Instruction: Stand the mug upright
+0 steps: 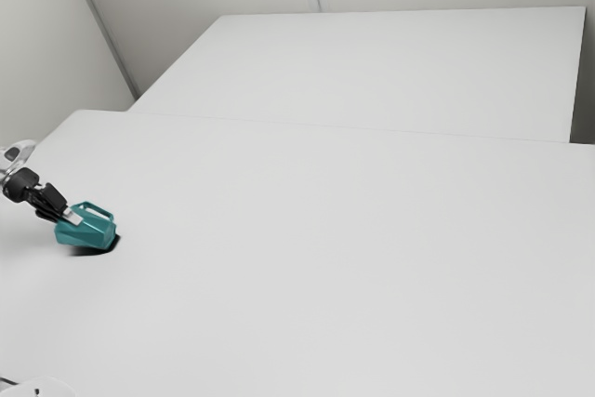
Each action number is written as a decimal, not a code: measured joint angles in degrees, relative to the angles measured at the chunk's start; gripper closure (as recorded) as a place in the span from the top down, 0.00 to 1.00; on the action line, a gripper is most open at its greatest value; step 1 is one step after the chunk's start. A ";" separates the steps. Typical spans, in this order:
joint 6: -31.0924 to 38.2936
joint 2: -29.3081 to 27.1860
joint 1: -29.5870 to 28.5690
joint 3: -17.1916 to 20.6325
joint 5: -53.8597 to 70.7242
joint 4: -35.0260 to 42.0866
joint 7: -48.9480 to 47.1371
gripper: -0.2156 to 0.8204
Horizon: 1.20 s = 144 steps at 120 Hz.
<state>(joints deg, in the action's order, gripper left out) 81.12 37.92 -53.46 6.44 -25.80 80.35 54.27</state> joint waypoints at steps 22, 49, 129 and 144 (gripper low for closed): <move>0.05 -0.13 0.23 0.07 -0.22 0.00 -0.07 0.04; 0.16 -0.55 0.46 0.21 -0.51 0.71 -0.22 0.03; 5.51 -20.46 19.78 -4.95 3.16 13.57 -4.06 0.03; 10.29 -23.39 29.60 -8.68 5.14 17.50 -6.33 0.03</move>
<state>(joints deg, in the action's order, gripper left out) 91.41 14.53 -23.86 -2.25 -20.66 97.85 47.93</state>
